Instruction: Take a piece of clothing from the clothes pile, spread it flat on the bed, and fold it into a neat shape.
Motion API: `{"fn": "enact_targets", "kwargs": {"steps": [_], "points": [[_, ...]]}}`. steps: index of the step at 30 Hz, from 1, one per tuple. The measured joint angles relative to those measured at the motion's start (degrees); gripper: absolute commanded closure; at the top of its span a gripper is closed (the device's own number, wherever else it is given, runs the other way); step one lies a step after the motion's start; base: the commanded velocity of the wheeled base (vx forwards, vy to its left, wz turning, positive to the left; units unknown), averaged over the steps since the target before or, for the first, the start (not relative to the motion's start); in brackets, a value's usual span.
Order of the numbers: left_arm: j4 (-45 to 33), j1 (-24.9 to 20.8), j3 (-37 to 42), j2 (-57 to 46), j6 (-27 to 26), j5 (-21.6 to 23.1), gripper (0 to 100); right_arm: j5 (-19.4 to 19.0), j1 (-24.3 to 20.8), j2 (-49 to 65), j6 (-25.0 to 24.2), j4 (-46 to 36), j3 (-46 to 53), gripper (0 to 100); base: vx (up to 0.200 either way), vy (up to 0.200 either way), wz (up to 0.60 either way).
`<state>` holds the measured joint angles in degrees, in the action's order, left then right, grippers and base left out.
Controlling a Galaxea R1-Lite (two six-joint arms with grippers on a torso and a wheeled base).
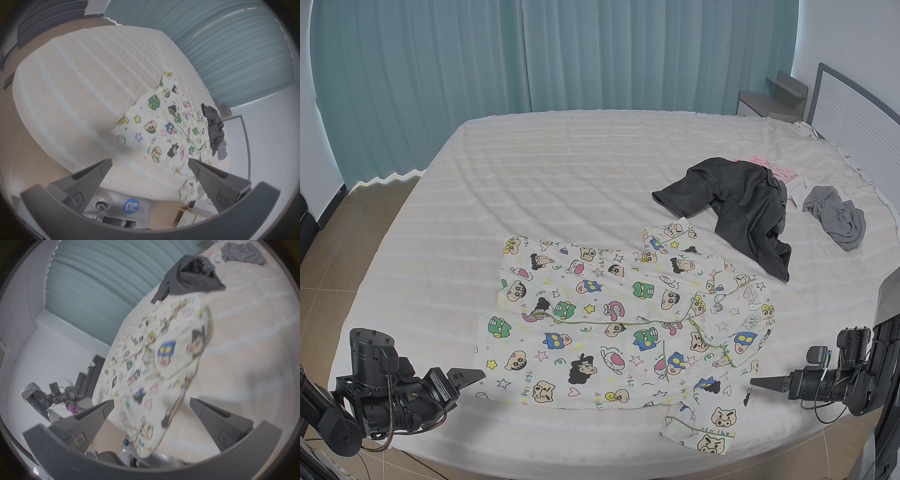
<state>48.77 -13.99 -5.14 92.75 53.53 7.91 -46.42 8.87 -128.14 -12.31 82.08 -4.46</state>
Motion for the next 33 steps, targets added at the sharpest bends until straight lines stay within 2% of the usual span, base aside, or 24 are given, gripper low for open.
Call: {"fn": "enact_targets", "kwargs": {"steps": [4, 8, 11, 21, 24, 30, 33], "points": [[0.0, -1.1, 0.3, 0.0, 0.0, 0.1, 0, 1.3, -3.5, -1.7, 1.1, 0.2, 1.8, 0, 0.000, 0.000, 0.00], [0.0, -1.9, 0.5, 0.0, 0.0, 0.1, 0, 6.2, -7.4, -3.3, 1.5, 1.1, 2.9, 0, 0.000, 0.000, 0.00], [0.0, -2.3, 0.6, 0.0, 0.0, 0.1, 0, 8.1, -9.8, -4.7, 1.3, 3.9, 3.2, 0, 0.000, 0.000, 0.00], [0.0, -2.5, 0.6, 0.1, 0.0, 0.1, 0, 10.9, -15.5, -7.4, 0.6, 2.5, 3.4, 0, 0.000, 0.000, 0.00], [0.0, -2.5, 0.6, 0.1, 0.0, 0.1, 0, 11.3, -16.6, -7.6, -1.1, 2.8, 3.4, 0, 0.000, 0.000, 0.00], [0.0, -2.5, 0.5, 0.1, 0.0, 0.1, 0, 11.8, -19.0, -7.7, -7.6, 6.6, 3.4, 0, 0.000, 0.000, 0.00], [0.0, -2.5, 0.5, 0.1, 0.0, 0.1, 0, 13.4, -20.6, -7.8, -9.6, 6.8, 3.5, 0, 0.000, 0.000, 0.00]]}}
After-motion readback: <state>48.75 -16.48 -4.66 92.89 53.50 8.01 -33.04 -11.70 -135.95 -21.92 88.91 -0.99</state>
